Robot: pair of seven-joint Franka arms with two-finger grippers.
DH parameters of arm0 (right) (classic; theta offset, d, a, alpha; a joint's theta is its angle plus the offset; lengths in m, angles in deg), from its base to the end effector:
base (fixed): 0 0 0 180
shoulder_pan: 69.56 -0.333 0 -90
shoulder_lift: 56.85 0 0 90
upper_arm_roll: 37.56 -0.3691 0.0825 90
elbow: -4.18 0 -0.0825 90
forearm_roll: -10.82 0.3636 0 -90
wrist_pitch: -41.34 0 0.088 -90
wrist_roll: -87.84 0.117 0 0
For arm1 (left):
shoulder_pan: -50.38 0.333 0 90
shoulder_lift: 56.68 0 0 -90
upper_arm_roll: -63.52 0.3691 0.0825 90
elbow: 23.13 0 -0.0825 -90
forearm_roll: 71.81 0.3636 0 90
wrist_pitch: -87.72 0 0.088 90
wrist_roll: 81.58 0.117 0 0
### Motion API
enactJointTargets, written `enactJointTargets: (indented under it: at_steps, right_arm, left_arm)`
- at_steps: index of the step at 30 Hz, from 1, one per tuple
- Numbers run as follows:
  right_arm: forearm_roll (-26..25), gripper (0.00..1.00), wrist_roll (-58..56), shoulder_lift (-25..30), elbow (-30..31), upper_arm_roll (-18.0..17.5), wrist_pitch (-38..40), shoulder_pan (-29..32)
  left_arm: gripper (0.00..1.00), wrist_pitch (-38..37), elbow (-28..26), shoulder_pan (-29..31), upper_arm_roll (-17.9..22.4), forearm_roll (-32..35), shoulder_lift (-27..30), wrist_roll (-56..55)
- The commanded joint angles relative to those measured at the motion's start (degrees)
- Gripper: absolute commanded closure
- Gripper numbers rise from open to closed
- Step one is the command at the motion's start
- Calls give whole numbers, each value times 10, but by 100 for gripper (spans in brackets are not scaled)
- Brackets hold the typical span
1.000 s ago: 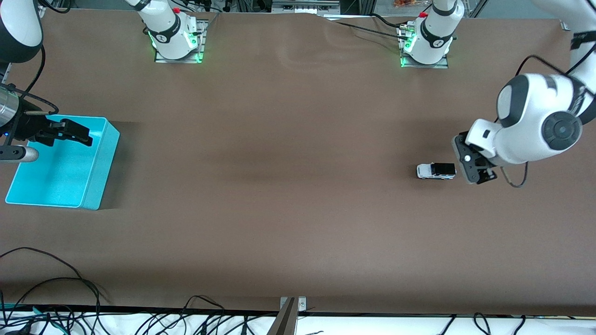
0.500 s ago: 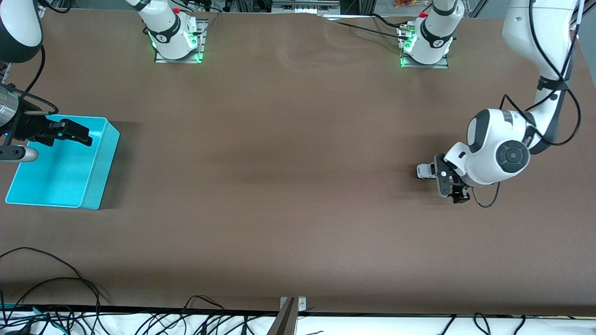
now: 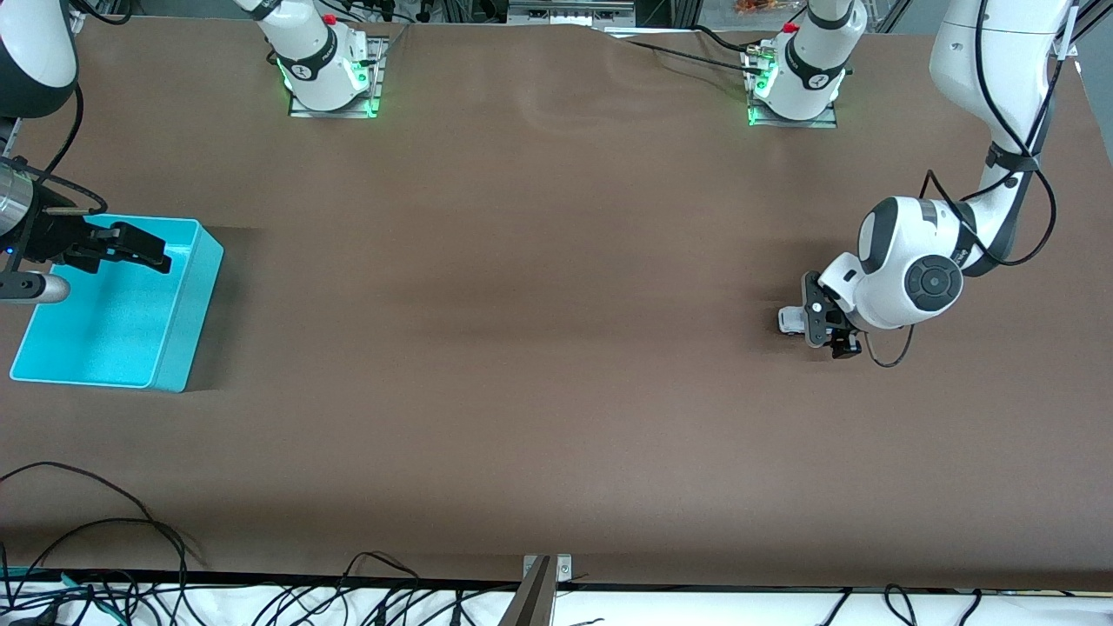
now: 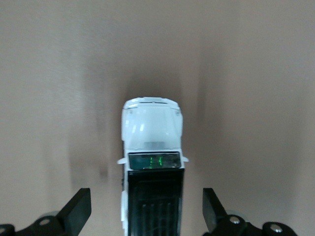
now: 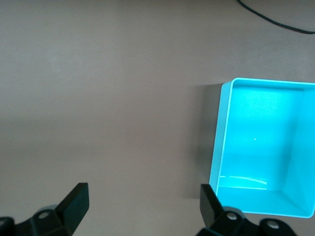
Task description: Wind and store white jeep toy
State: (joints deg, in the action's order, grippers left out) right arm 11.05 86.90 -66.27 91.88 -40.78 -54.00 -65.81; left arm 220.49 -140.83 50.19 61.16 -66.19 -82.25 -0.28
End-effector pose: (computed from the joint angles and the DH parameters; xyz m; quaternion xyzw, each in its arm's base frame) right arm 0.5970 -0.0080 0.6009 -0.9999 -0.0031 0.0153 0.0068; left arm 0.5822 -0.0224 0.2574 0.7167 -0.6910 -0.0854 0.0393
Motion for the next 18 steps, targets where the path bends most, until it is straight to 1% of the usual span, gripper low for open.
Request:
enactJointTargets:
  at_steps: [1,4,7,8,9,10,12,13,18]
  right_arm:
    - [13,0,-10,2,-2,1,4,3]
    - [13,0,-11,2,-2,1,4,3]
    - [13,0,-10,2,-2,1,4,3]
    - [13,0,-10,2,-2,1,4,3]
    - [13,0,-10,2,-2,1,4,3]
    - [13,0,-10,2,-2,1,4,3]
    - [13,0,-10,2,-2,1,4,3]
    - [13,0,-10,2,-2,1,4,3]
    - [13,0,-10,2,-2,1,4,3]
  left_arm:
    - [0,9,-34,5,-1,12,25,9]
    - [0,20,-38,5,-1,12,25,9]
    - [0,42,-55,5,-2,12,25,9]
    - [1,48,-59,4,-2,12,25,9]
    - [6,53,-63,4,-2,12,25,10]
    - [15,59,-67,4,-2,12,25,10]
    - [42,67,-67,4,-2,13,25,21]
    - [51,67,-67,4,-2,12,25,32]
    - [82,69,-61,4,-2,12,25,62]
